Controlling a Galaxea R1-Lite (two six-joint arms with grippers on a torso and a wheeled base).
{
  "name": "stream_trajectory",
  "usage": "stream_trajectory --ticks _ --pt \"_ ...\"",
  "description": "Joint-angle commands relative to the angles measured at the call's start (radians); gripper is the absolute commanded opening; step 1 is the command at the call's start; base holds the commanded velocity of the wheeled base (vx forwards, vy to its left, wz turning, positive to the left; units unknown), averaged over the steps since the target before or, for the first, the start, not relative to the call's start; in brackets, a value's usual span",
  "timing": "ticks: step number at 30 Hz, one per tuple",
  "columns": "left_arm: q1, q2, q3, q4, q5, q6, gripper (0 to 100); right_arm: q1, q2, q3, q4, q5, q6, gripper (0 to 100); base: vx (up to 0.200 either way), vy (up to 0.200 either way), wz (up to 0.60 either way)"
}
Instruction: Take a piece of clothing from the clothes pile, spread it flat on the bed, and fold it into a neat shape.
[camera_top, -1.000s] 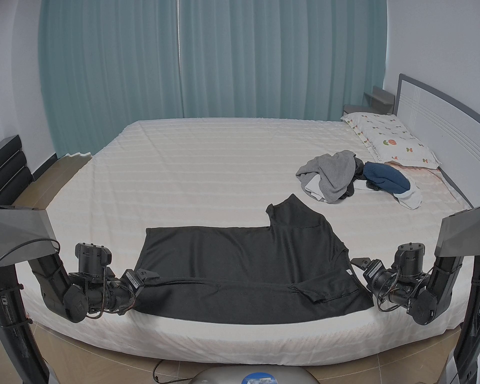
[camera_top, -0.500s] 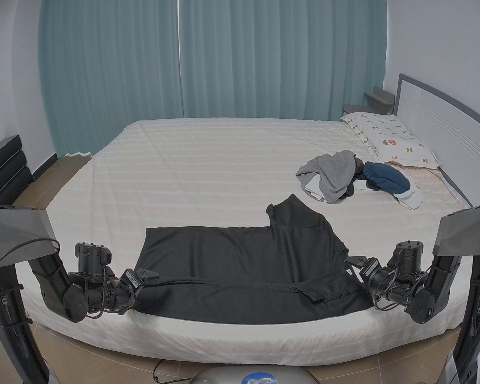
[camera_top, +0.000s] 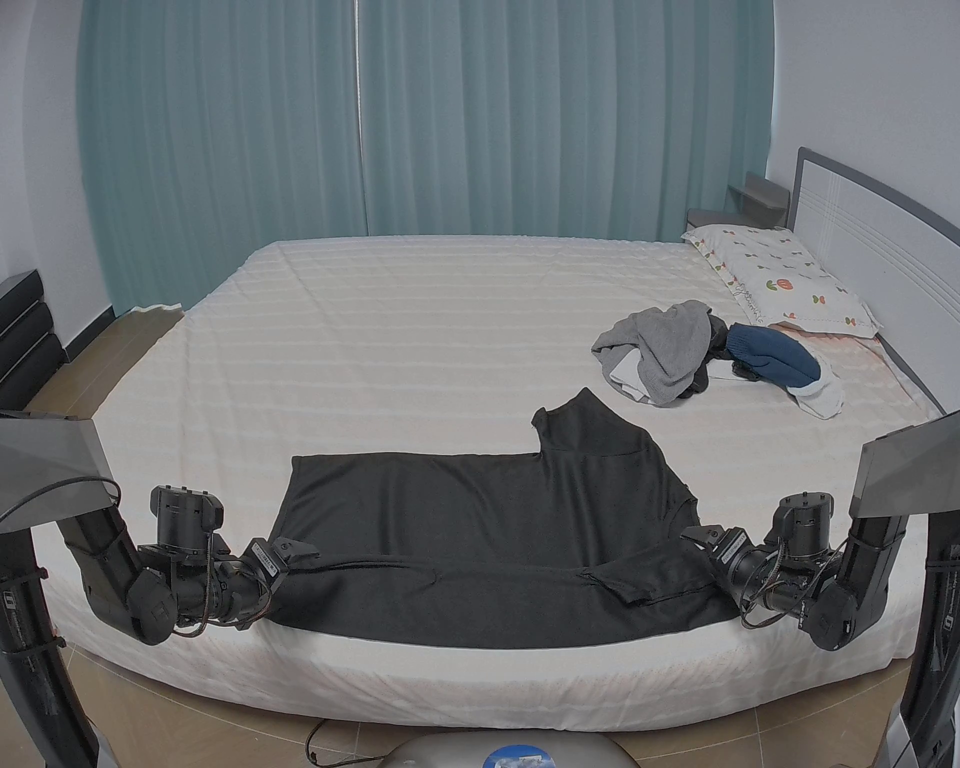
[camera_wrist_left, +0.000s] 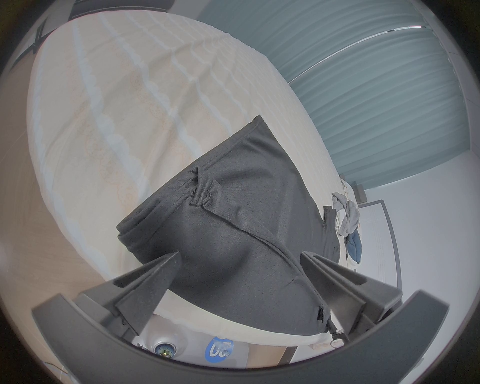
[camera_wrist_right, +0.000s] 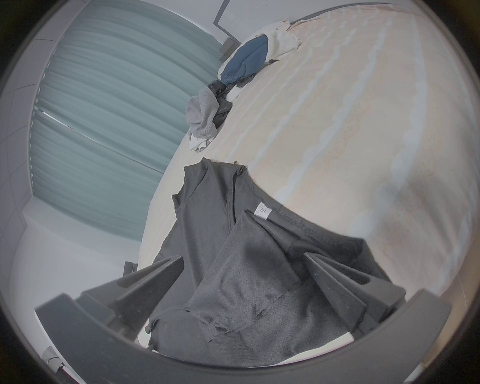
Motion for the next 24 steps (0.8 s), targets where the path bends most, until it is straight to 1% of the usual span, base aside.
stream_trajectory --ticks 1,3,4,7,12,18,24 --pt "0.000 0.001 0.000 0.000 0.000 0.000 100 0.006 0.009 0.001 0.000 0.000 0.001 100 0.000 0.000 0.00" --pt "0.000 0.001 0.000 0.000 0.000 0.000 100 0.020 0.023 0.001 0.000 -0.001 0.001 100 0.000 0.000 0.00" --pt "0.000 0.001 0.000 0.000 0.000 0.000 100 0.025 0.029 0.001 0.000 -0.006 -0.001 0 0.000 0.000 0.00" --pt "0.000 0.001 0.000 0.000 0.000 0.000 100 0.043 0.040 0.006 0.000 -0.015 0.001 0 0.000 0.000 0.00" --pt "0.000 0.001 0.000 0.000 0.000 0.000 100 0.045 0.035 0.016 0.000 -0.017 0.001 0 0.000 0.000 0.00" --pt "0.001 0.001 0.000 0.000 0.000 0.000 100 0.048 -0.037 0.042 0.003 -0.021 0.001 0 0.000 0.000 0.00" --pt "0.001 0.001 0.000 0.000 0.000 0.000 100 0.069 -0.096 0.079 0.009 -0.021 -0.001 0 0.000 0.000 0.00"
